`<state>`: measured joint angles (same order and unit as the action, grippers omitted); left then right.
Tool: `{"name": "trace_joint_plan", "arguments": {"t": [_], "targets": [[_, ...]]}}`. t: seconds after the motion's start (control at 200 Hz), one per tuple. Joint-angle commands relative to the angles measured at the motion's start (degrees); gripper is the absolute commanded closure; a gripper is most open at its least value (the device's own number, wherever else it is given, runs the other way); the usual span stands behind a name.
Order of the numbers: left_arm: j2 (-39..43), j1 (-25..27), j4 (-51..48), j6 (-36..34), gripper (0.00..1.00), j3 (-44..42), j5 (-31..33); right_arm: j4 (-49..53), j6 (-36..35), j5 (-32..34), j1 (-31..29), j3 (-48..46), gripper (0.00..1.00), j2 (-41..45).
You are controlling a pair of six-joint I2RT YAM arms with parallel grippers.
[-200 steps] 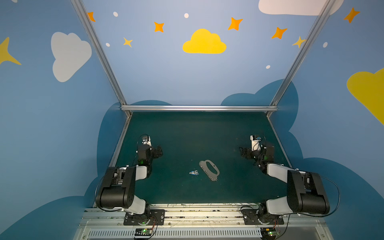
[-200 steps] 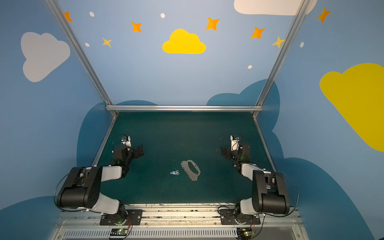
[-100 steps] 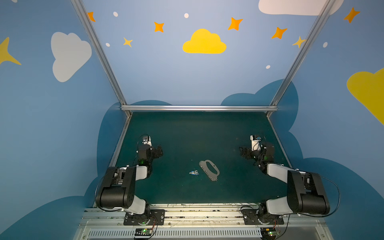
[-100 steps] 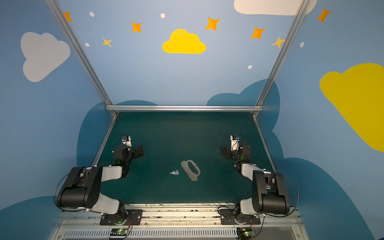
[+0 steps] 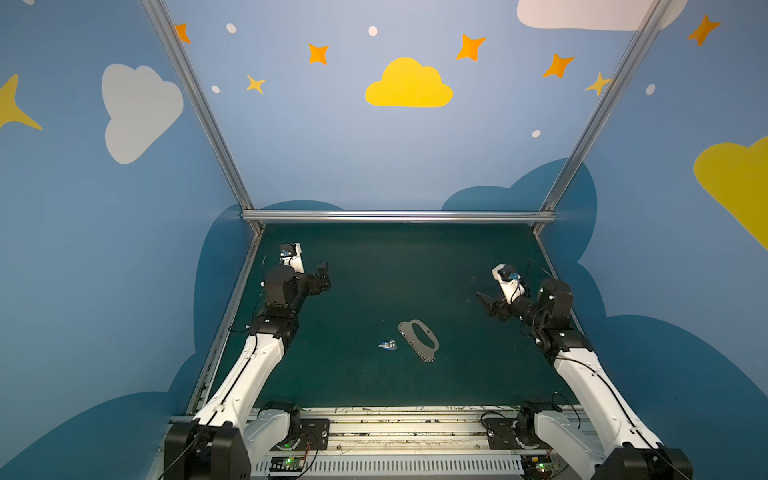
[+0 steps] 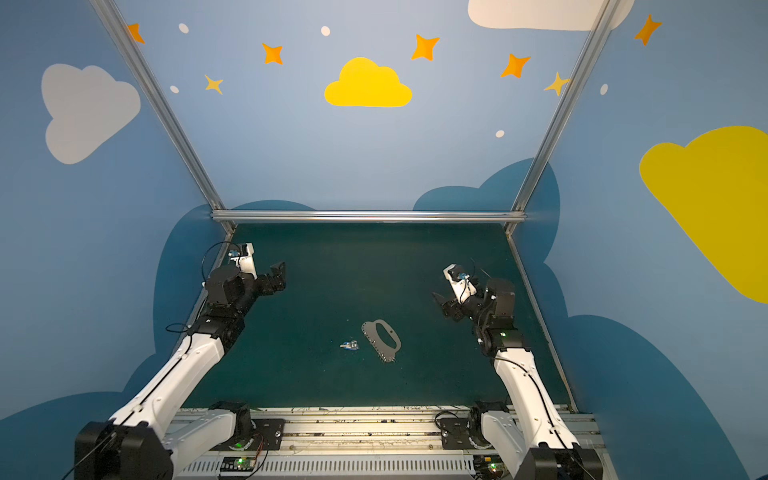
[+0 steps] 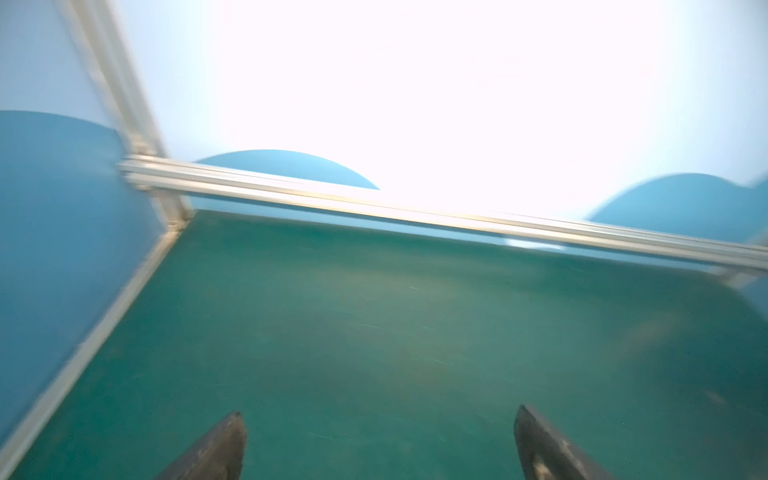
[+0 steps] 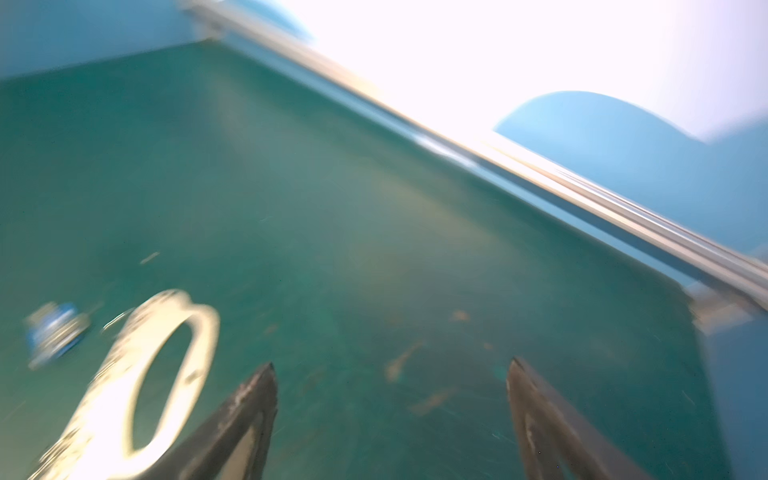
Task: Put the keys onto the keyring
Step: 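Raise both arms and move both grippers toward the silver keyring plate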
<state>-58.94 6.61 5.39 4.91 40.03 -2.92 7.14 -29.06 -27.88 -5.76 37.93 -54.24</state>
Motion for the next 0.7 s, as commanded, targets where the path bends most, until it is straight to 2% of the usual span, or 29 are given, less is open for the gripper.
{"name": "trace_joint_plan", "arguments": {"t": [0.0,0.1,0.305,0.436,0.531,0.696], "targets": [[1.62,2.84,-11.04,4.31,0.0,0.77,-5.11,22.17,-17.68,-5.03,-6.17,5.38,0.18,-1.18],[1.44,7.69,-13.47,5.95,0.01,1.89,-7.11,28.0,-21.94,2.47,-13.04,5.82,0.16,-2.69],[-3.48,18.1,-16.9,10.78,0.03,4.26,-6.75,27.25,-21.04,3.91,-18.99,5.55,0.17,-5.89],[-7.0,23.19,-14.9,13.88,0.03,3.36,-7.67,25.38,-18.09,5.91,-20.95,6.43,0.17,-9.06],[-10.39,25.94,-12.81,14.78,0.03,2.68,-10.79,24.33,-14.13,8.22,-21.18,8.09,0.19,-9.49],[-18.41,27.6,-12.93,17.58,0.03,5.36,-15.88,21.7,-13.83,8.54,-21.32,5.93,0.23,-7.81]]}}
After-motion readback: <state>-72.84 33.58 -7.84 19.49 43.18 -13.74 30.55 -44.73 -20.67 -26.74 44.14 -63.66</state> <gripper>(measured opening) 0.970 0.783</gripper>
